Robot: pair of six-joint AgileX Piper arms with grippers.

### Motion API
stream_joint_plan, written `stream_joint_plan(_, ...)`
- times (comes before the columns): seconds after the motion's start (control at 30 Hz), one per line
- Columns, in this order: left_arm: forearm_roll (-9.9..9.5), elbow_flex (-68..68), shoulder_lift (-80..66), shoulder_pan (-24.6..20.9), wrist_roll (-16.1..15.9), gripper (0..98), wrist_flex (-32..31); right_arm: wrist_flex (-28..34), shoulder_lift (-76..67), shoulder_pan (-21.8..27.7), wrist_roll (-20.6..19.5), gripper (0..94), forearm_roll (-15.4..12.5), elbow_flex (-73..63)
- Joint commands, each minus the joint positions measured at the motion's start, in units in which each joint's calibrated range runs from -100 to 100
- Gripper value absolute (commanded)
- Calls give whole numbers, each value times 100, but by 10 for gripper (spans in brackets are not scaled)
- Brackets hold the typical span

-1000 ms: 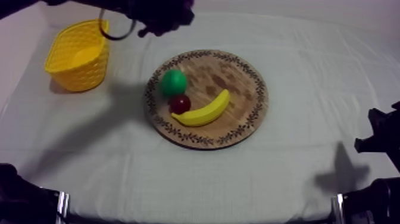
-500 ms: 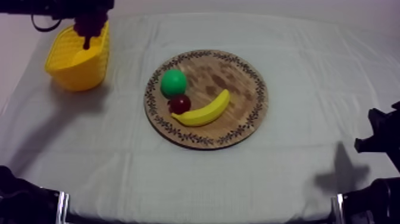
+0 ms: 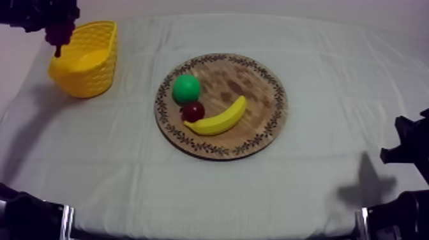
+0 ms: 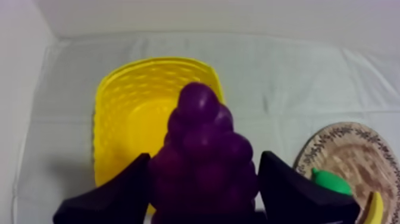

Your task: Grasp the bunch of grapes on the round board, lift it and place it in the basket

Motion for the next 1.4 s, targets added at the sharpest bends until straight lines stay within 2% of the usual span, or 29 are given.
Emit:
stream_joint_plan(0.0,-10,-90,196,-63,-23,622,6,0,-2,2,1,2,0,4)
stream_joint_plan(0.47,6,-386,1671,-388,-103,631,-541,0,-2,2,1,2,0,4)
stream_joint_plan(1.37,21,-798,3245,-490,-28,616,-1210,0,-2,2,1,2,0,4)
